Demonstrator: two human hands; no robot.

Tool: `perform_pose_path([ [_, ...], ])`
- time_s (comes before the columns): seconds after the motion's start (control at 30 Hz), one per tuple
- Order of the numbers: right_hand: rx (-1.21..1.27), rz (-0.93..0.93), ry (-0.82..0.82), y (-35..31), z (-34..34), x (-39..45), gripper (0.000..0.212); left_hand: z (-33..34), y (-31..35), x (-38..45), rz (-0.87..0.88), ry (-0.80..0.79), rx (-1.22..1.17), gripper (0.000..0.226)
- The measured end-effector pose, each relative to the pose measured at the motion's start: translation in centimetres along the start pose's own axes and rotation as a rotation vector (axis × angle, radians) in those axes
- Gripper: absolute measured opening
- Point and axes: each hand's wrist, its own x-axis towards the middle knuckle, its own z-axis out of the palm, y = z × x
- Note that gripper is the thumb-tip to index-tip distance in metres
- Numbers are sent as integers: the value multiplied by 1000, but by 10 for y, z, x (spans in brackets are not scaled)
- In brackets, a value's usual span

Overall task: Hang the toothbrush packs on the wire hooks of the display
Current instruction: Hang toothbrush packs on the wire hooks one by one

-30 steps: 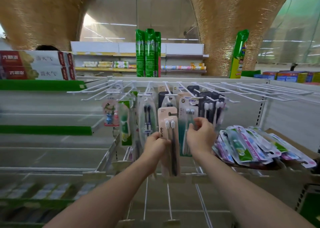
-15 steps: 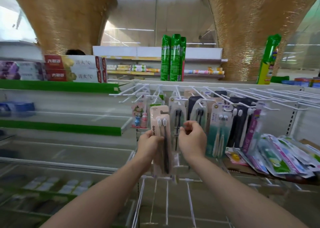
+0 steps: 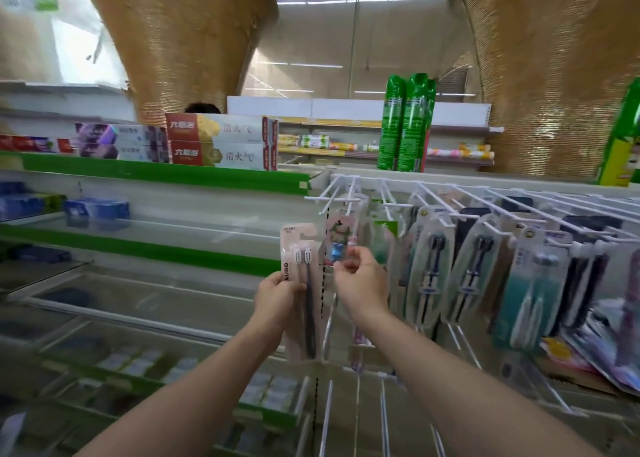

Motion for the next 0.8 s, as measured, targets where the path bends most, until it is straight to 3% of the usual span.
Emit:
perform_pose_path([
  [0.33,-36,252,28,-4,46,75,96,-29,3,51,10,-76,104,13],
  [0.4,-29,298,50,-6,49,87,100,-31,1,57,9,-102,124,13],
  [0.7,231,322,221,-6,53,94,5,-30,2,66,8,-89,67,12],
  [0.8,306,315,241,-6,51,81,6,-30,4,61,11,-100,73,14],
])
